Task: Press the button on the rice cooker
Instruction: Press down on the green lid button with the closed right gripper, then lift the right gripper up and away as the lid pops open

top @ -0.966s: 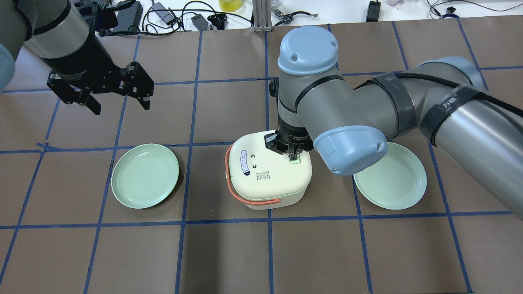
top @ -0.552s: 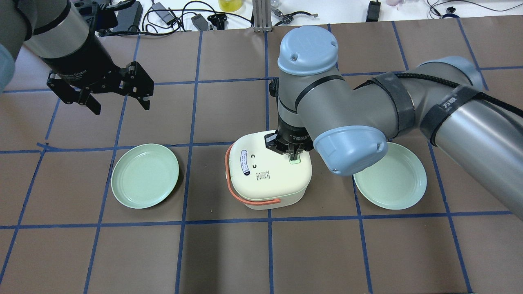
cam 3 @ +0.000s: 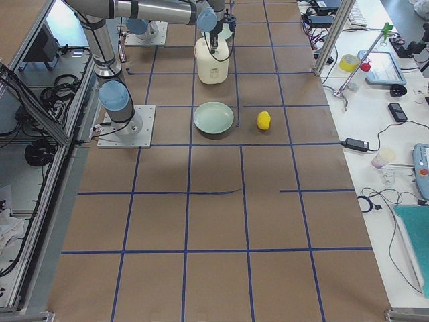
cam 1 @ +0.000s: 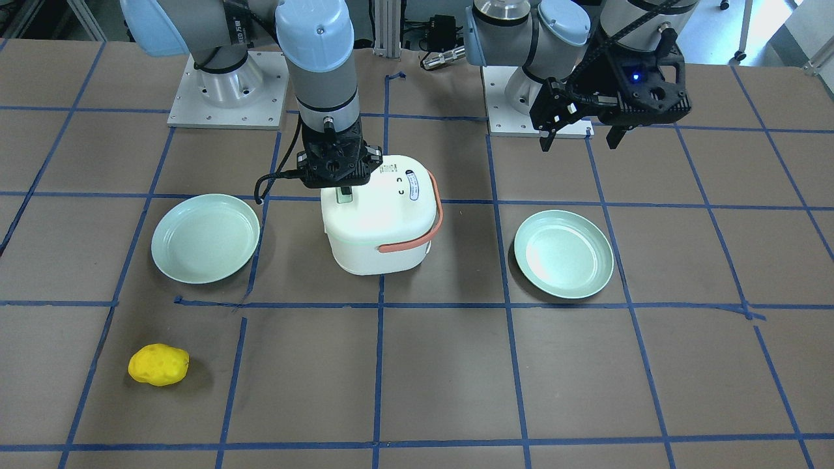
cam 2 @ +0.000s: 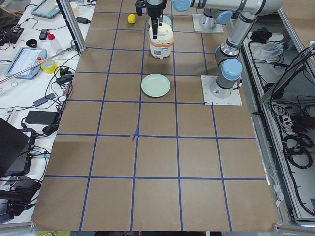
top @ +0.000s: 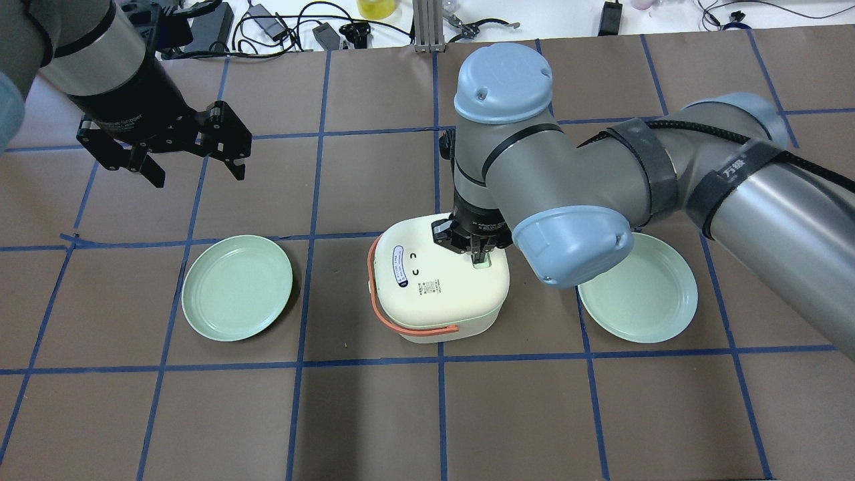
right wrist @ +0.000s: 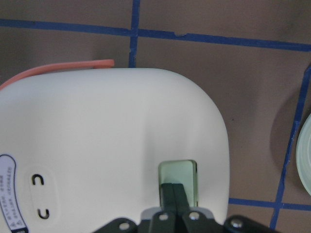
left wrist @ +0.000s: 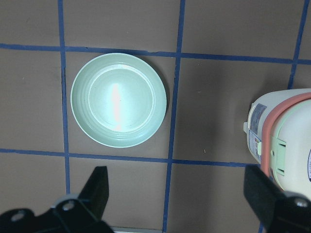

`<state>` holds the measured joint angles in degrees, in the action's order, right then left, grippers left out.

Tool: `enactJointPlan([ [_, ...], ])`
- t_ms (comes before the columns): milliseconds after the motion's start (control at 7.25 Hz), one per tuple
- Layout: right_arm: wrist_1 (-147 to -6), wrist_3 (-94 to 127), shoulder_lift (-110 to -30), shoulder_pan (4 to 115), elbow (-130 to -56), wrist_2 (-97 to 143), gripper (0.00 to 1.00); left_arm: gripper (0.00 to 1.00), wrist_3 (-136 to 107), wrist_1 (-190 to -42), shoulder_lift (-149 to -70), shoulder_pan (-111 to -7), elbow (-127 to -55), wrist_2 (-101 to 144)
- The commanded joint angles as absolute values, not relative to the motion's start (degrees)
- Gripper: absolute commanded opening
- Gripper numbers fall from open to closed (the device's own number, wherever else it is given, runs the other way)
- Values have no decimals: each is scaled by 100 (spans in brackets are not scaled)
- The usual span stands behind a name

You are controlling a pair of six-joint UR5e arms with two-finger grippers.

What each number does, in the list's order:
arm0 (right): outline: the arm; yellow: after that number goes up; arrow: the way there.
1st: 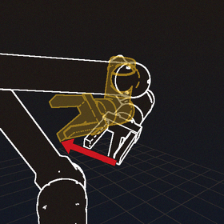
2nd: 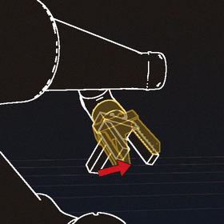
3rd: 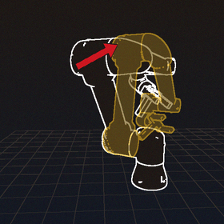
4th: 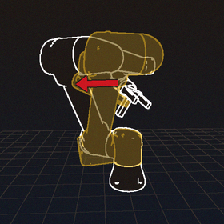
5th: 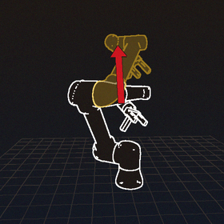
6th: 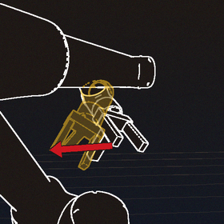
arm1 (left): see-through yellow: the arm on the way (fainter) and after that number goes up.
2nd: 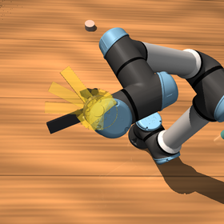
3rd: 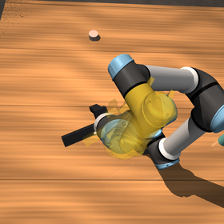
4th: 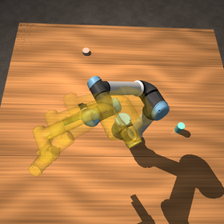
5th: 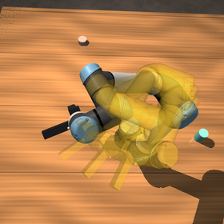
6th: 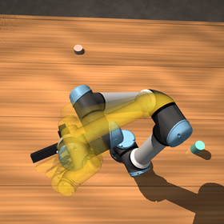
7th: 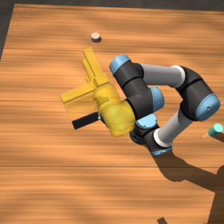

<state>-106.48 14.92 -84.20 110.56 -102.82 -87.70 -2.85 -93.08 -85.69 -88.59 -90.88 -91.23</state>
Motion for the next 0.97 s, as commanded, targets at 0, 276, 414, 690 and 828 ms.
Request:
enactJointPlan([
  [0, -10661, 1485, -8420, 11057, -10283, -8806, 16, 100, -281, -9308, -8569, -8859, -9088, -9123],
  [276, -10617, 1547, -8498, 11039, -10091, -8877, 100, 100, -281, -9308, -8569, -8859, -9088, -9123],
  [414, -10461, 1547, -8543, 11022, -9890, -8903, 100, 100, -290, -9308, -8569, -8859, -9088, -9123],
  [690, -9480, 1442, -8587, 10733, -9101, -9202, 100, 100, -281, -9308, -8569, -8859, -9088, -9123],
  [828, -9188, 1241, -8604, 10357, -8783, -9193, 100, 100, -281, -9308, -8569, -8859, -9088, -9123],
])
